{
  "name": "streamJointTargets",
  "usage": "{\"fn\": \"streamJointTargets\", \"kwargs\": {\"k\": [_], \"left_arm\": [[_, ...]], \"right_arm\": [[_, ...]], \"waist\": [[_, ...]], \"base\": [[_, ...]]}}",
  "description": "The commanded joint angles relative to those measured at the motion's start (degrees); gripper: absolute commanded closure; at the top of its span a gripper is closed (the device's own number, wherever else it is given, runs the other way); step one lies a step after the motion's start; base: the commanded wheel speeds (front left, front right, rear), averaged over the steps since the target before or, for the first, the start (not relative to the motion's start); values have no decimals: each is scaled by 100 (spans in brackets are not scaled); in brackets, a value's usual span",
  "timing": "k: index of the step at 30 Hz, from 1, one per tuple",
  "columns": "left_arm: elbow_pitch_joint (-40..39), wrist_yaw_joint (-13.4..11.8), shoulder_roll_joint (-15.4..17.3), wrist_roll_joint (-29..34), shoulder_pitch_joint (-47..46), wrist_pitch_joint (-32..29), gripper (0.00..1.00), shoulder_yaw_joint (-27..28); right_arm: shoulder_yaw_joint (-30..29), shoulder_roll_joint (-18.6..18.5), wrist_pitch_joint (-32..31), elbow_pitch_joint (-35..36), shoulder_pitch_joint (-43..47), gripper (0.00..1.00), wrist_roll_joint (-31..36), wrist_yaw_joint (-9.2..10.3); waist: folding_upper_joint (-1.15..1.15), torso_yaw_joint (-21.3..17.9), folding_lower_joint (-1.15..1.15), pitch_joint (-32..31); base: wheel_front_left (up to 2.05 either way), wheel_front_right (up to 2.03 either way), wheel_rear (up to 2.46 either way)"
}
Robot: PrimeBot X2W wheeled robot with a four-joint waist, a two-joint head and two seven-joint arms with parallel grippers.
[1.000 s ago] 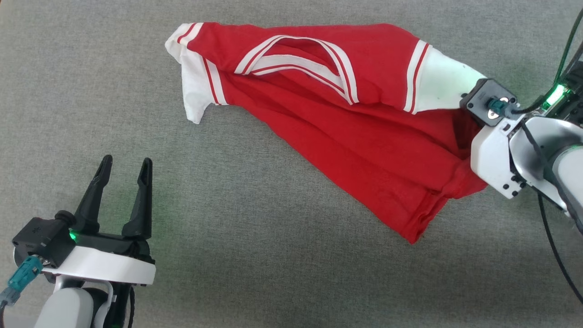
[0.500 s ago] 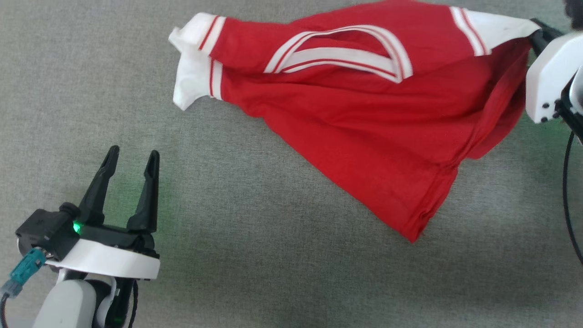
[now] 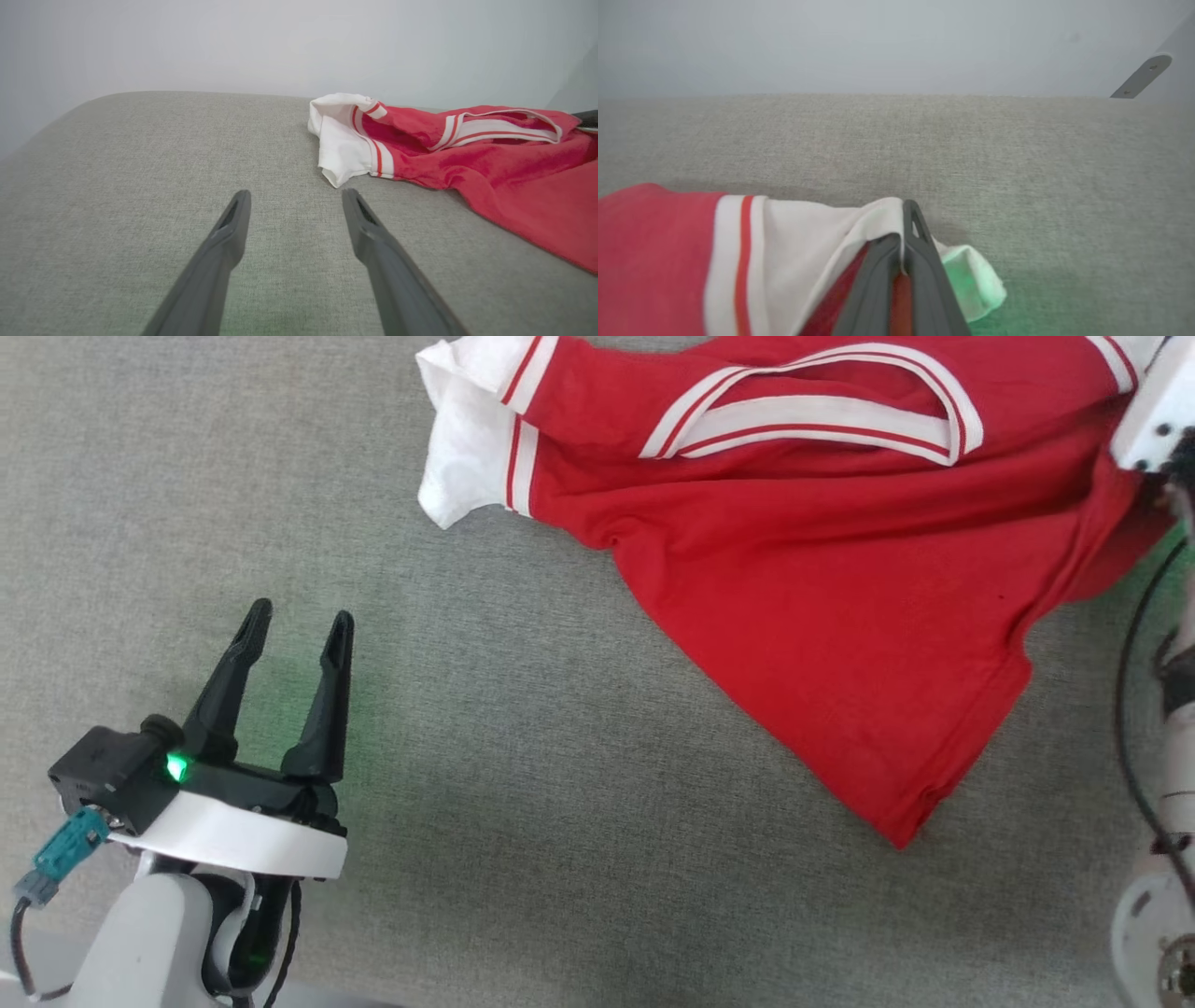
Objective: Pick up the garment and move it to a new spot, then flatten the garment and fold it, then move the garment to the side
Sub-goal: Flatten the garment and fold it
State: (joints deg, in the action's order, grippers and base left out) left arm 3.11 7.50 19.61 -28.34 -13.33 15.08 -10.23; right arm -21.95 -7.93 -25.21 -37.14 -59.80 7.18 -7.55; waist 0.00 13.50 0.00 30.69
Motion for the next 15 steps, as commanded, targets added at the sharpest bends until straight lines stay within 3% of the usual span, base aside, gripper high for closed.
{"fn": "streamJointTargets", "kwargs": {"k": [1, 2, 8, 15], "left_arm": [[20, -4, -1, -27, -98, 11, 0, -6], [27, -4, 14, -19, -109, 11, 0, -6], [-130, -4, 353, 78, -235, 11, 0, -288], [-599, -4, 1384, -119, -693, 11, 0, -1102]], "right_arm": [[32, 92, 109, -47, -47, 61, 97, 12], [104, 114, 191, -55, -52, 0, 158, 12], [793, -93, 857, 148, 337, 0, -84, 13], [1138, -384, 1063, 1347, 1264, 0, -967, 13]], "waist": [[0, 18, 0, -12], [0, 8, 0, -35], [0, -222, 0, -403], [0, -833, 0, -803]], "base": [[0, 0, 0], [0, 0, 0], [0, 0, 0], [0, 0, 0]]}}
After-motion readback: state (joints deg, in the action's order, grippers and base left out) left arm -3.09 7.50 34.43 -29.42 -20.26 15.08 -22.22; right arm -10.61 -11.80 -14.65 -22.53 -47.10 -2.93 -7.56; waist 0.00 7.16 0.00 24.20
